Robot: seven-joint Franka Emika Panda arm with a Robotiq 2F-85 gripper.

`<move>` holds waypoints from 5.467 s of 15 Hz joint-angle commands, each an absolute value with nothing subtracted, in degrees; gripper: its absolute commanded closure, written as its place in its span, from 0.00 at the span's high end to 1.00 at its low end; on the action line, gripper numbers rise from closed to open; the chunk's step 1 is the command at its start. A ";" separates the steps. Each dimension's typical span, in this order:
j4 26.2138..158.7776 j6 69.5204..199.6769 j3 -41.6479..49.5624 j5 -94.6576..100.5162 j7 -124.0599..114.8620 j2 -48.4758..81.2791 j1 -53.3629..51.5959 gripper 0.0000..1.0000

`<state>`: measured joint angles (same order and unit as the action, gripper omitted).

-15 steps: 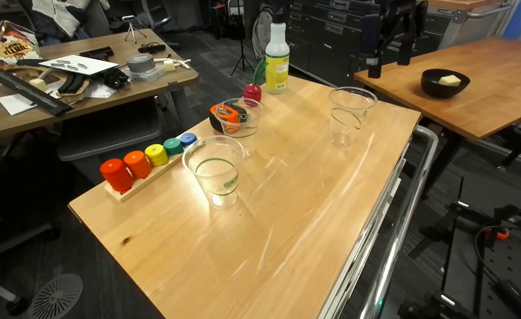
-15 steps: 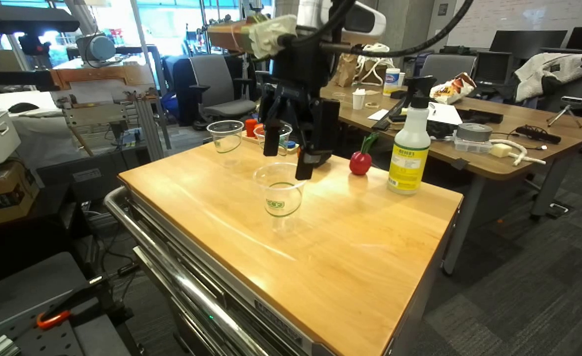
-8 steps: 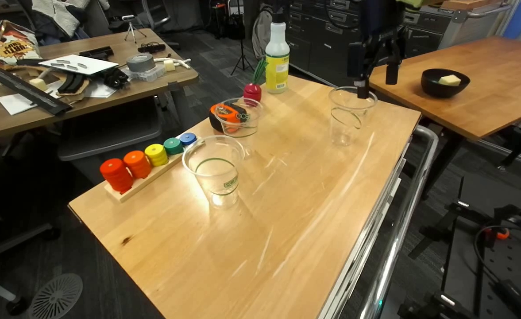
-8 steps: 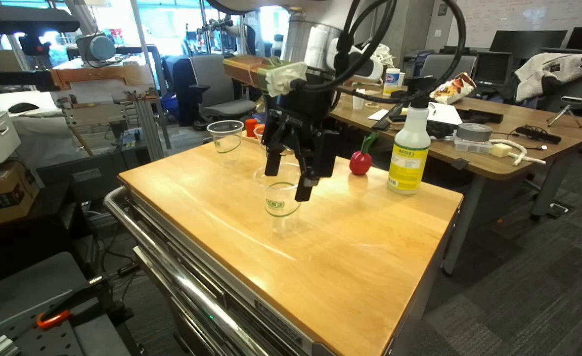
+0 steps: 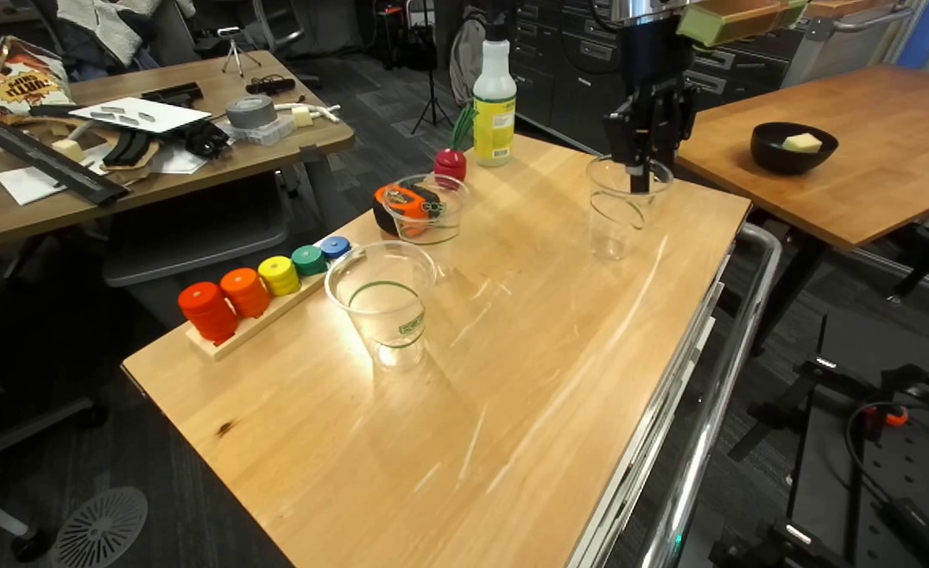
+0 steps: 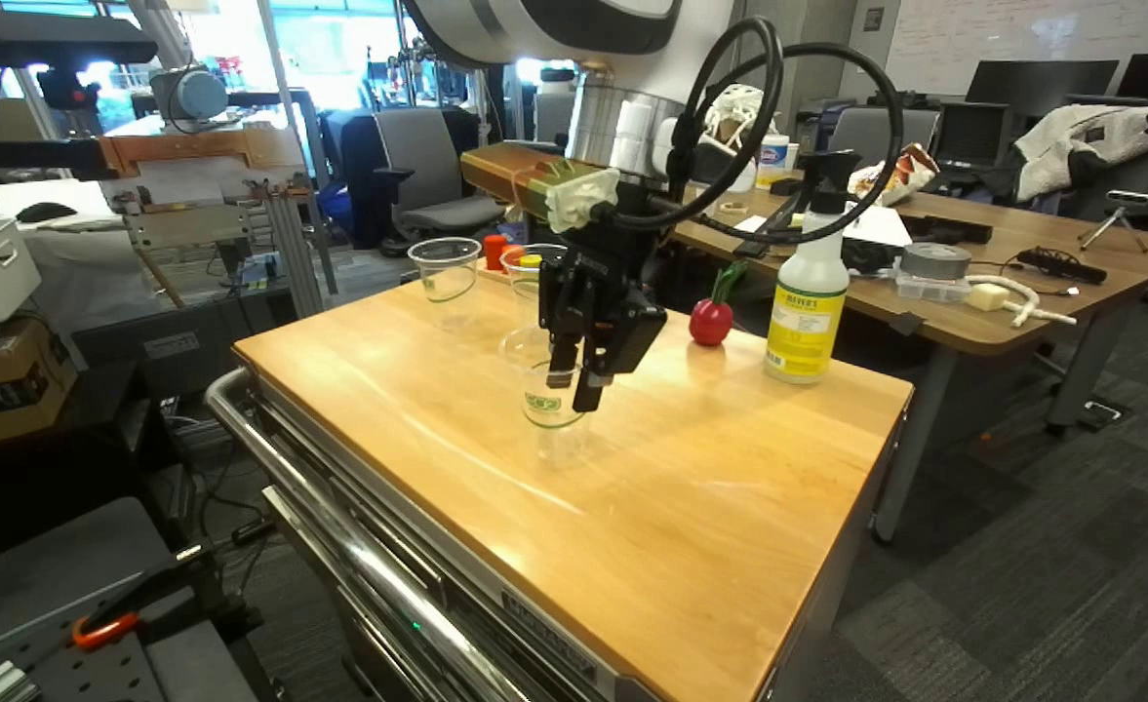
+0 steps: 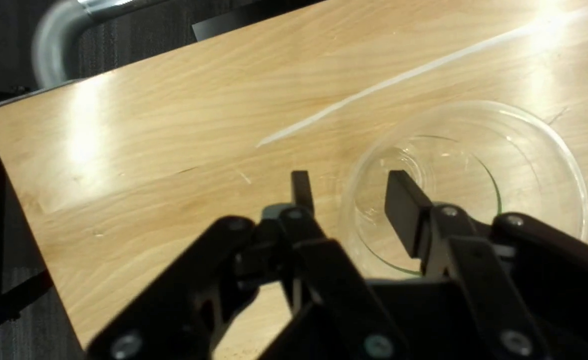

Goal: Pick up the cup on the right, place it into the cup in the middle, and finally place both into the cup on the left

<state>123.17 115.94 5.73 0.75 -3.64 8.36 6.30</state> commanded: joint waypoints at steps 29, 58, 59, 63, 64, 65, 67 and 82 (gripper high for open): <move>80.69 93.09 1.39 -18.31 -18.67 26.97 1.48 0.02; 78.12 88.19 0.59 -9.40 -12.38 34.38 -1.49 1.00; 78.27 88.81 0.61 -9.44 -12.25 34.64 -1.49 1.00; 77.92 91.12 0.58 -10.53 -12.51 36.21 -1.02 1.00; 77.83 91.55 0.56 -10.80 -12.72 36.56 -0.88 1.00; 77.65 92.32 0.61 -10.86 -12.95 36.96 -0.83 1.00; 77.30 93.89 0.67 -11.27 -13.69 37.83 -0.63 0.75; 81.07 99.40 1.77 -13.82 -21.69 34.87 0.21 0.02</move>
